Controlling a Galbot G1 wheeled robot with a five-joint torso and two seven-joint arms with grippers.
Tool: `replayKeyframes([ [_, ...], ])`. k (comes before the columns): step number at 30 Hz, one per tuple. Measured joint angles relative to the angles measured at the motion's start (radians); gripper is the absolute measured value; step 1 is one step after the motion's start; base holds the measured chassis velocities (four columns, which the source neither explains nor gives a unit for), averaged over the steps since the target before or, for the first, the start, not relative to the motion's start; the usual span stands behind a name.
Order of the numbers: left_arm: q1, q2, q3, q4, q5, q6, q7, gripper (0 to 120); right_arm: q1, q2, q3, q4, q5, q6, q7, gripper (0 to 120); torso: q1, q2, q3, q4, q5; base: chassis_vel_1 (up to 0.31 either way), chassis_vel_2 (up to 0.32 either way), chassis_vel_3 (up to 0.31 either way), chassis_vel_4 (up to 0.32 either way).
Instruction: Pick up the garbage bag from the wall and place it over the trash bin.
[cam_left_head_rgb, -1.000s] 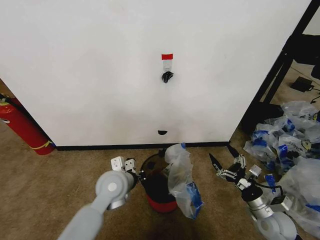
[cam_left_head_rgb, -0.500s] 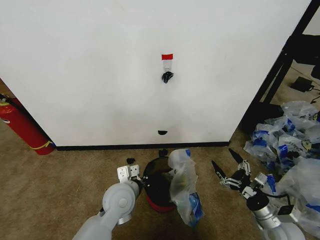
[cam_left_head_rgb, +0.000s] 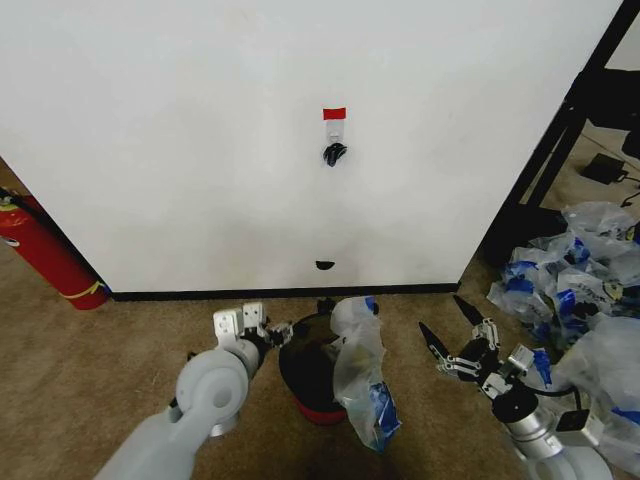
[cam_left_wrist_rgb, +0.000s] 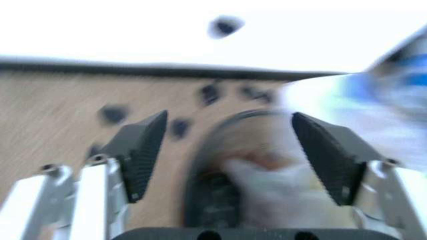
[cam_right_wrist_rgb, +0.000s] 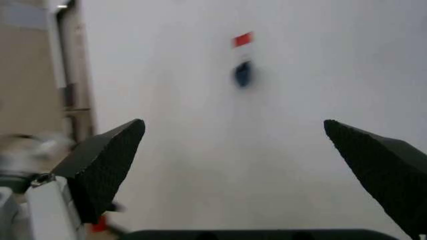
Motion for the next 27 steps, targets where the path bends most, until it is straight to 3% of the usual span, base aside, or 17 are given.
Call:
replayKeyframes([
  [2,0.005,0.009,0.015,-0.038,0.017,0.003,0.018,85,0.012,-0.001,0.002,-0.005,-0.014,0.006,0.061,100,0.000,0.000,0.000,0.0002,0.0001,0.000,0.000,0.000,0.000],
  [4,0.003,0.030,0.062,-0.109,0.060,0.004,0.065,94,0.044,-0.004,0.005,-0.016,-0.106,0.009,0.320,100,0.000,0.000,0.000,0.0003,0.0001,0.000,0.000,0.000,0.000],
  [6,-0.014,0.049,0.090,-0.129,0.068,0.004,0.082,98,0.060,-0.005,0.012,-0.031,-0.166,0.002,0.469,100,0.000,0.000,0.000,0.0003,-0.0001,0.000,0.000,0.000,0.000],
  [9,-0.046,0.070,0.119,-0.136,0.069,0.003,0.098,100,0.064,-0.002,0.021,-0.050,-0.208,-0.005,0.547,100,0.000,0.000,0.000,0.0000,0.0000,0.000,0.000,0.000,0.000],
  [15,-0.119,0.080,0.181,-0.125,0.060,0.004,0.098,100,0.064,0.009,0.024,-0.079,-0.229,-0.011,0.573,100,0.000,0.000,0.000,0.0001,0.0000,0.000,0.000,0.000,0.000],
  [19,-0.286,0.022,0.403,-0.013,0.037,-0.001,0.042,100,0.072,0.035,0.007,-0.137,-0.232,-0.019,0.582,100,0.000,0.000,0.000,-0.0002,0.0003,0.000,0.000,0.000,0.000],
  [22,-0.460,-0.093,0.593,0.185,0.045,-0.026,-0.032,100,0.104,0.038,-0.009,-0.194,-0.231,-0.020,0.565,100,0.000,0.000,0.000,-0.0002,-0.0002,0.000,0.000,0.000,0.000],
  [23,-0.460,-0.093,0.593,0.185,0.045,-0.026,-0.032,100,0.104,0.038,-0.009,-0.194,-0.231,-0.020,0.565,100,0.000,0.000,0.000,-0.0002,-0.0002,0.000,0.000,0.000,0.000],
  [27,-0.572,-0.200,0.688,0.293,-0.023,-0.041,-0.160,100,0.096,0.064,-0.012,-0.186,-0.237,-0.018,0.551,100,0.000,0.000,0.000,-0.0005,0.0003,0.000,0.000,0.000,0.000],
])
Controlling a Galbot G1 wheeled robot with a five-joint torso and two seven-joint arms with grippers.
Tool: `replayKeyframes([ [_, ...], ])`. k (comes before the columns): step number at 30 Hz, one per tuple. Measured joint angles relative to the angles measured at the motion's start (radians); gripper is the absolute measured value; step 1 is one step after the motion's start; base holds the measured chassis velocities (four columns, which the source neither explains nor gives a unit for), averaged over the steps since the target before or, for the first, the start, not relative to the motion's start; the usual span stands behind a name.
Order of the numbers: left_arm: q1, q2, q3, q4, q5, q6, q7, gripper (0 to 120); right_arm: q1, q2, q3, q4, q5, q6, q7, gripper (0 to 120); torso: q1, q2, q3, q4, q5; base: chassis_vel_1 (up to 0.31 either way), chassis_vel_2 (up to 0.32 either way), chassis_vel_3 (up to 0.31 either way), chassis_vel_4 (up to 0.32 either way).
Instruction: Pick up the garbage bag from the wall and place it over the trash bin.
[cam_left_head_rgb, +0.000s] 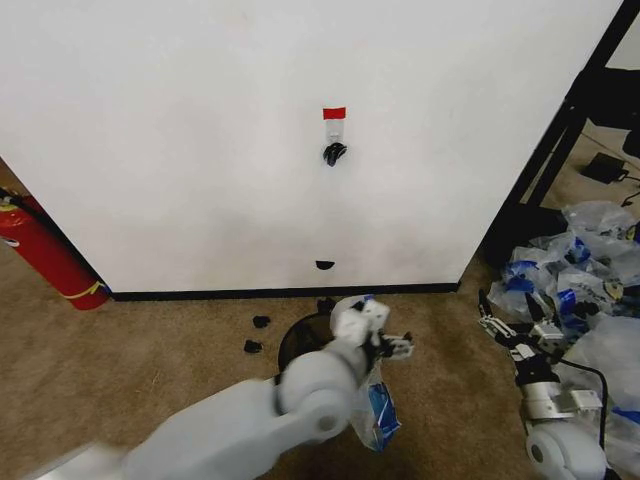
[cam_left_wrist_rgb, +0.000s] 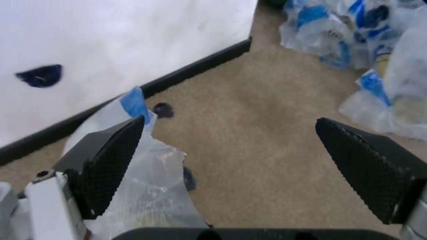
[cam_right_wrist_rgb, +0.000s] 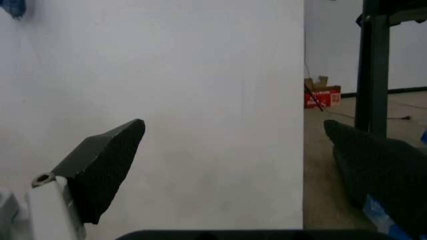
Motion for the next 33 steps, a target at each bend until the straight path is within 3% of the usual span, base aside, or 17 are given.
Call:
replayKeyframes([
  [3,-0.032,-0.014,0.045,0.018,0.012,0.014,-0.043,100,-0.008,0.008,0.001,0.001,-0.009,0.001,-0.010,100,0.000,0.000,0.000,0.0009,-0.0003,0.000,0.000,0.000,0.000],
  [4,-0.046,0.004,0.095,0.034,0.086,0.025,-0.046,100,-0.013,0.014,0.007,0.005,-0.012,0.004,-0.013,100,0.000,0.000,0.000,0.0003,-0.0003,0.000,0.000,0.000,0.000],
  [10,-0.057,0.061,0.170,0.045,0.176,0.049,-0.058,100,-0.013,0.014,0.011,0.010,-0.015,0.006,-0.021,100,0.000,0.000,0.000,0.0009,-0.0005,0.000,0.000,0.000,0.000],
  [17,-0.052,0.060,0.193,0.060,0.142,0.052,-0.167,88,-0.014,0.030,0.006,0.009,-0.020,0.009,-0.033,100,0.000,0.000,0.000,0.0003,-0.0004,0.000,0.000,0.000,0.000],
  [19,-0.031,0.059,0.181,0.060,0.126,0.046,-0.193,77,-0.011,0.035,-0.001,0.008,-0.022,0.010,-0.039,100,0.000,0.000,0.000,0.0004,-0.0004,0.000,0.000,0.000,0.000],
  [21,-0.021,0.059,0.172,0.059,0.121,0.043,-0.198,73,-0.010,0.037,-0.004,0.008,-0.023,0.010,-0.041,100,0.000,0.000,0.000,0.0004,-0.0004,0.000,0.000,0.000,0.000],
  [33,0.111,0.108,-0.011,-0.019,0.063,0.027,-0.190,26,-0.010,0.040,-0.044,-0.021,-0.058,0.005,-0.068,100,0.000,0.000,0.000,0.0006,-0.0005,0.000,0.000,0.000,0.000],
])
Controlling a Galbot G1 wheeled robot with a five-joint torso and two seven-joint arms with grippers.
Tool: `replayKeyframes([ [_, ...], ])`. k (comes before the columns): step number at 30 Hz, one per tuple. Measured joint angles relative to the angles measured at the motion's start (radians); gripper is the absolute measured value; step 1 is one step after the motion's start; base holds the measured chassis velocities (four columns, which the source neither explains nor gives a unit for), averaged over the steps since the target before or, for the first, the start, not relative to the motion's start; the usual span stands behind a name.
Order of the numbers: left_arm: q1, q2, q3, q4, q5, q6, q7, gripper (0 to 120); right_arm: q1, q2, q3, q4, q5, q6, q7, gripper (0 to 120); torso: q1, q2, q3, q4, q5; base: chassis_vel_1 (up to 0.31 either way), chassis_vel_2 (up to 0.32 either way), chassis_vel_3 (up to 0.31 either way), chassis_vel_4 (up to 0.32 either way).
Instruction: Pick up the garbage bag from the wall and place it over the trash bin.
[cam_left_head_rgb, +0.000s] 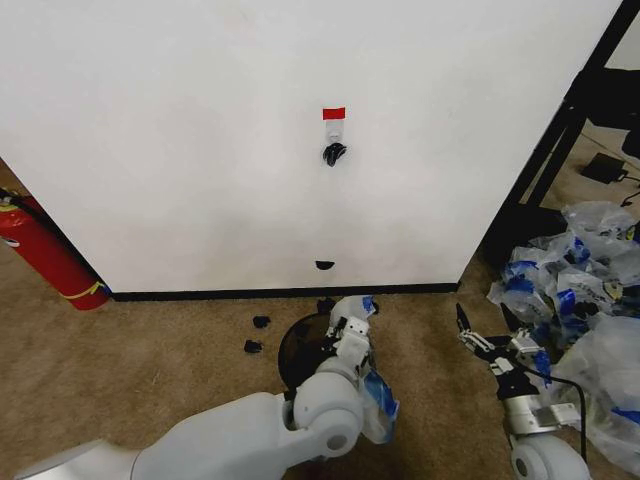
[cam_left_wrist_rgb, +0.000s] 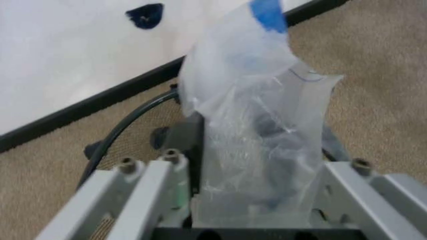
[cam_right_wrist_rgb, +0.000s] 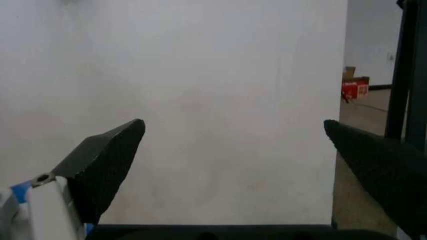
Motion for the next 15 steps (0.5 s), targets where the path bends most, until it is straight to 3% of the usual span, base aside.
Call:
replayKeyframes([
  [8,0.081,0.033,-0.061,-0.020,0.010,0.008,0.031,0,0.000,0.001,-0.029,-0.004,0.015,-0.023,-0.031,100,0.000,0.000,0.000,0.0000,0.0000,0.000,0.000,0.000,0.000],
  [11,0.099,0.030,-0.076,-0.013,0.017,0.007,0.041,0,0.001,-0.002,-0.041,-0.004,0.048,-0.036,-0.069,100,0.000,0.000,0.000,-0.0001,0.0000,0.000,0.000,0.000,0.000],
  [15,0.132,0.022,-0.110,0.013,0.031,0.003,0.059,0,0.004,-0.033,-0.088,0.010,0.202,-0.104,-0.203,100,0.000,0.000,0.000,-0.0001,0.0002,0.000,0.000,0.000,0.000],
])
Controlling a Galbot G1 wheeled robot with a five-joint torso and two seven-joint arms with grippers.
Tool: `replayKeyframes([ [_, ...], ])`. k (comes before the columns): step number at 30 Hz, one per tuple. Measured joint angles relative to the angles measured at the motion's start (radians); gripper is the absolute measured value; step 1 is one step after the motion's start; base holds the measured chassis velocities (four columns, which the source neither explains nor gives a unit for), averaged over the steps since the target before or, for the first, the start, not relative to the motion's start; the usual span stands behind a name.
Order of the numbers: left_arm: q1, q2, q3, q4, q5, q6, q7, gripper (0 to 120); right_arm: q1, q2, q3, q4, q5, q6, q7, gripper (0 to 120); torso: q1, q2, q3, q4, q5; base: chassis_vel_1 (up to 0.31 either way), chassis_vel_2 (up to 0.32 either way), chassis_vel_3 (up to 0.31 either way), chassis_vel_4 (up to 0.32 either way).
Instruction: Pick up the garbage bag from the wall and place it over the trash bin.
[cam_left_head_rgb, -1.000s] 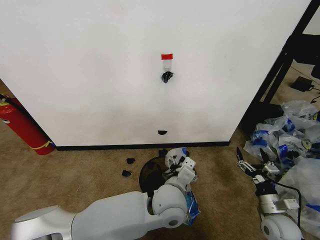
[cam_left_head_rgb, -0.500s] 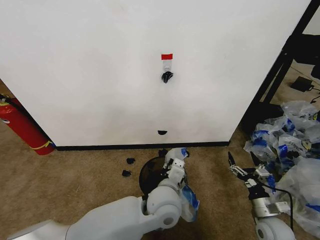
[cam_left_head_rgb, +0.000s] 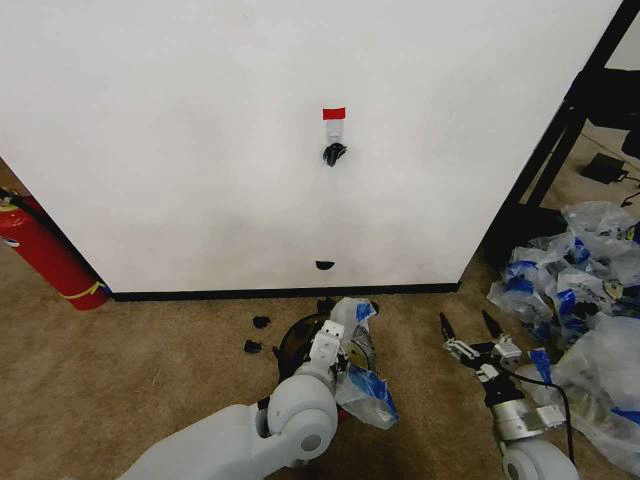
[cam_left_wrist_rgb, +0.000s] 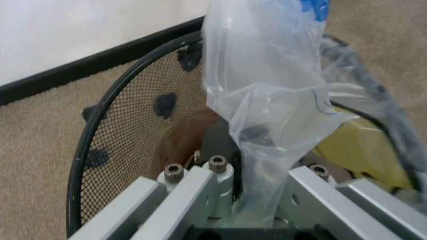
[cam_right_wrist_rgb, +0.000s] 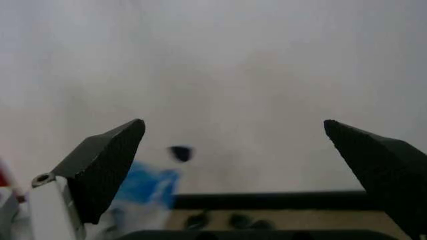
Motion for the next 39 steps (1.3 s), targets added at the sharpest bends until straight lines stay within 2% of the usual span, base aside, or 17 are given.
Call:
replayKeyframes([
  [1,0.001,0.000,-0.001,0.001,0.001,0.000,0.001,0,0.000,-0.002,-0.003,0.001,0.008,-0.005,-0.006,100,0.000,0.000,0.000,0.0000,0.0001,0.000,0.000,0.000,0.000],
  [2,0.010,0.002,-0.014,0.010,0.009,-0.003,0.009,0,0.004,-0.028,-0.030,0.010,0.087,-0.048,-0.059,100,0.000,0.000,0.000,0.0001,0.0001,0.000,0.000,0.000,0.000],
  [4,0.013,0.003,-0.018,0.012,0.012,-0.003,0.012,0,0.006,-0.037,-0.038,0.013,0.111,-0.065,-0.073,100,0.000,0.000,0.000,0.0000,0.0000,0.000,0.000,0.000,0.000],
  [10,0.042,0.053,-0.064,0.019,0.036,-0.005,0.039,0,0.029,-0.140,-0.092,0.044,0.282,-0.270,-0.135,100,0.000,0.000,0.000,0.0000,0.0001,0.000,0.000,0.000,0.000],
  [12,0.049,0.062,-0.070,0.019,0.042,-0.005,0.046,0,0.033,-0.157,-0.095,0.048,0.301,-0.307,-0.139,100,0.000,0.000,0.000,0.0002,0.0000,0.000,0.000,0.000,0.000],
  [13,0.057,0.075,-0.078,0.019,0.049,-0.005,0.054,0,0.041,-0.186,-0.101,0.053,0.322,-0.364,-0.143,100,0.000,0.000,0.000,0.0002,-0.0003,0.000,0.000,0.000,0.000],
  [17,0.074,0.086,-0.093,0.020,0.059,-0.005,0.061,0,0.077,-0.244,-0.132,0.057,0.338,-0.484,-0.140,100,0.000,0.000,0.000,0.0001,0.0000,0.000,0.000,0.000,0.000],
  [18,0.078,0.086,-0.097,0.023,0.064,-0.005,0.063,0,0.105,-0.265,-0.164,0.061,0.345,-0.521,-0.121,100,0.000,0.000,0.000,0.0000,-0.0002,0.000,0.000,0.000,0.000],
  [23,0.081,0.079,-0.099,0.026,0.067,-0.005,0.068,0,0.204,-0.293,-0.268,0.058,0.358,-0.557,-0.072,100,0.000,0.000,0.000,0.0001,0.0000,0.000,0.000,0.000,0.000],
  [25,0.081,0.067,-0.094,0.026,0.067,-0.005,0.069,0,0.308,-0.295,-0.358,0.052,0.374,-0.577,0.015,100,0.000,0.000,0.000,0.0000,0.0002,0.000,0.000,0.000,0.000],
  [26,0.081,0.067,-0.094,0.026,0.067,-0.005,0.069,0,0.308,-0.295,-0.358,0.052,0.374,-0.577,0.015,100,0.000,0.000,0.000,0.0000,0.0002,0.000,0.000,0.000,0.000],
  [29,0.078,0.055,-0.087,0.026,0.067,-0.005,0.071,0,0.419,-0.288,-0.451,0.041,0.394,-0.629,0.127,100,0.000,0.000,0.000,0.0003,-0.0002,0.000,0.000,0.000,0.000],
  [31,0.076,0.052,-0.083,0.025,0.066,-0.005,0.072,0,0.476,-0.279,-0.497,0.033,0.409,-0.685,0.199,100,0.000,0.000,0.000,0.0003,0.0004,0.000,0.000,0.000,0.000],
  [32,0.073,0.050,-0.079,0.022,0.066,-0.005,0.075,0,0.526,-0.269,-0.530,0.028,0.429,-0.758,0.260,100,0.000,0.000,0.000,0.0001,-0.0002,0.000,0.000,0.000,0.000],
  [33,0.073,0.050,-0.079,0.022,0.066,-0.005,0.075,0,0.526,-0.269,-0.530,0.028,0.429,-0.758,0.260,100,0.000,0.000,0.000,0.0001,-0.0002,0.000,0.000,0.000,0.000],
  [39,0.062,0.047,-0.073,0.015,0.065,-0.005,0.084,0,0.645,-0.263,-0.617,0.019,0.461,-0.919,0.313,100,0.000,0.000,0.000,0.0000,-0.0001,0.000,0.000,0.000,0.000],
])
